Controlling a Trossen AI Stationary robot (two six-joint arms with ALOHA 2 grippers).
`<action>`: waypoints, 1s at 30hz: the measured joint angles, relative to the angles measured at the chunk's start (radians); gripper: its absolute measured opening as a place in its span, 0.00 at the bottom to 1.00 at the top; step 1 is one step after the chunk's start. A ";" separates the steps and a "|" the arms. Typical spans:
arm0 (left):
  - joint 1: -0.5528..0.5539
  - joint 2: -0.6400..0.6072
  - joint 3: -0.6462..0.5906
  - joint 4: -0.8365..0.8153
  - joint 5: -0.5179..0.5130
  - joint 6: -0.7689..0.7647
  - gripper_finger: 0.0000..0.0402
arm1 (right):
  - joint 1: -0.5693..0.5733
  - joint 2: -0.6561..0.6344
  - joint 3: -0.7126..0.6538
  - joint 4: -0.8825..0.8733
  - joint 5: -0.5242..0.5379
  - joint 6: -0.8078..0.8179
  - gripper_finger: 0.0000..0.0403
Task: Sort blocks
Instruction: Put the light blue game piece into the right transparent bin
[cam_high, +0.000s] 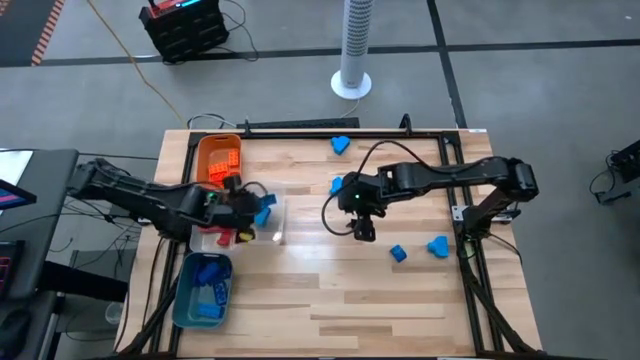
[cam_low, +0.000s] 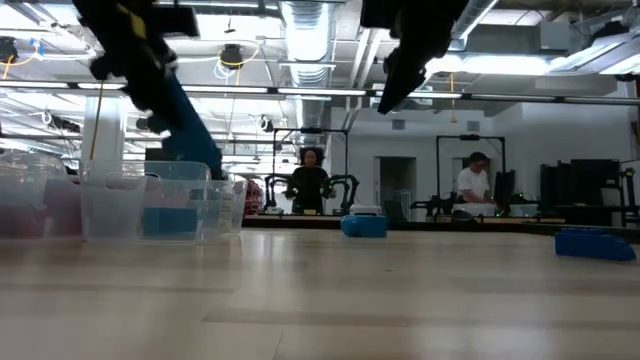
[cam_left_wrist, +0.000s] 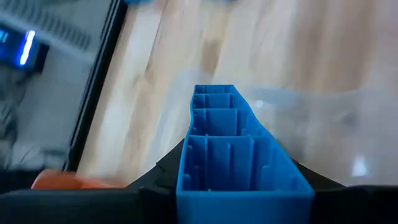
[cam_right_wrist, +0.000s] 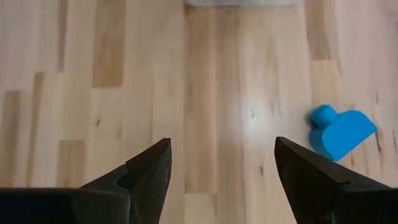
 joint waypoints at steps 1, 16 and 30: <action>0.022 0.019 0.000 -0.005 -0.001 0.000 0.31 | -0.003 0.000 -0.012 0.022 0.001 0.002 0.71; 0.153 0.196 0.007 0.003 0.040 0.104 0.53 | 0.016 0.000 -0.065 0.012 0.002 0.045 0.71; 0.041 0.096 0.158 -0.017 0.077 -0.008 0.63 | -0.112 0.000 -0.231 0.374 0.298 0.043 0.71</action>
